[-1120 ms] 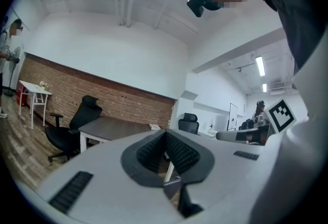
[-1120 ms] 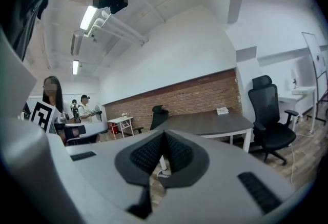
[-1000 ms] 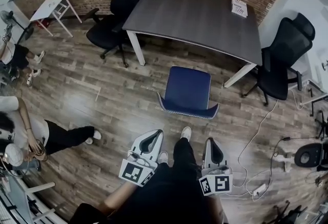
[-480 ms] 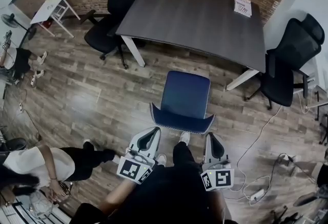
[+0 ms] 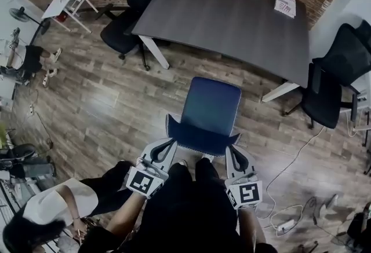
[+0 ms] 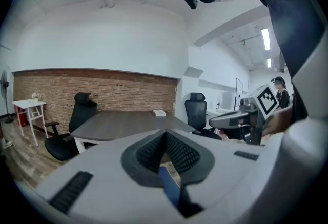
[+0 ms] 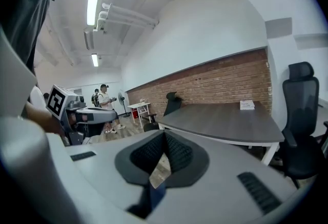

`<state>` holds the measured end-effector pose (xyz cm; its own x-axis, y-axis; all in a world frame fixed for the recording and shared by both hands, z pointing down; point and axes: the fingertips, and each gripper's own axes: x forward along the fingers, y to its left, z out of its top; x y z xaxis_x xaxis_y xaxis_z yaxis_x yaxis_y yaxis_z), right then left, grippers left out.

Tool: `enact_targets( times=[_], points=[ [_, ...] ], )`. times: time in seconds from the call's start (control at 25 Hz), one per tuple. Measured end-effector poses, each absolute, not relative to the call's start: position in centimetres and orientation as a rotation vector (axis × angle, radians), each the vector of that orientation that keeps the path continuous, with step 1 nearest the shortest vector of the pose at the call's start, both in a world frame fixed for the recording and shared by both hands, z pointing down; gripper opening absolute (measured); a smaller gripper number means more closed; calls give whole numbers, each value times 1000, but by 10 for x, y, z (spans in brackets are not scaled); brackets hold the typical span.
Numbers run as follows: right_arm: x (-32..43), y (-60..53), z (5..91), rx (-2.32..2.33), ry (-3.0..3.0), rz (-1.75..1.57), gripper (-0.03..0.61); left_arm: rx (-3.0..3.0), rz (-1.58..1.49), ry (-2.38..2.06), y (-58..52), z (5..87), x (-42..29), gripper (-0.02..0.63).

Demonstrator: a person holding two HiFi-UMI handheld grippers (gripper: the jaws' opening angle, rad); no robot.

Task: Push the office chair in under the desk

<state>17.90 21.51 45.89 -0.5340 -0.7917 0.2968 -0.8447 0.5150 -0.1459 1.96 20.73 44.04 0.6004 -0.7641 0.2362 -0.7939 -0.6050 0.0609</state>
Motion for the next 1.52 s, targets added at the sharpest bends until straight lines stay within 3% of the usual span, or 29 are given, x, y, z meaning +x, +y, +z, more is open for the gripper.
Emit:
enact_targets(
  times=[0.44, 0.56, 0.68, 1.0, 1.16, 1.52],
  points=[
    [161, 213, 493, 1186, -2551, 434, 3, 2711, 699, -1060, 204, 498, 15, 7],
    [153, 215, 514, 1047, -2483, 470, 69, 2771, 877, -838, 208, 523, 21, 8],
    [144, 221, 535, 930, -2411, 450, 95, 2777, 1051, -628, 215, 551, 24, 8],
    [119, 242, 599, 648, -2236, 461, 195, 2760, 1243, -317, 222, 607, 15, 12],
    [116, 247, 629, 574, -2154, 509, 215, 2699, 1322, -103, 237, 638, 9, 137],
    [122, 269, 698, 378, -1954, 550, 236, 2600, 1513, 89, 251, 712, -6, 182]
  ],
)
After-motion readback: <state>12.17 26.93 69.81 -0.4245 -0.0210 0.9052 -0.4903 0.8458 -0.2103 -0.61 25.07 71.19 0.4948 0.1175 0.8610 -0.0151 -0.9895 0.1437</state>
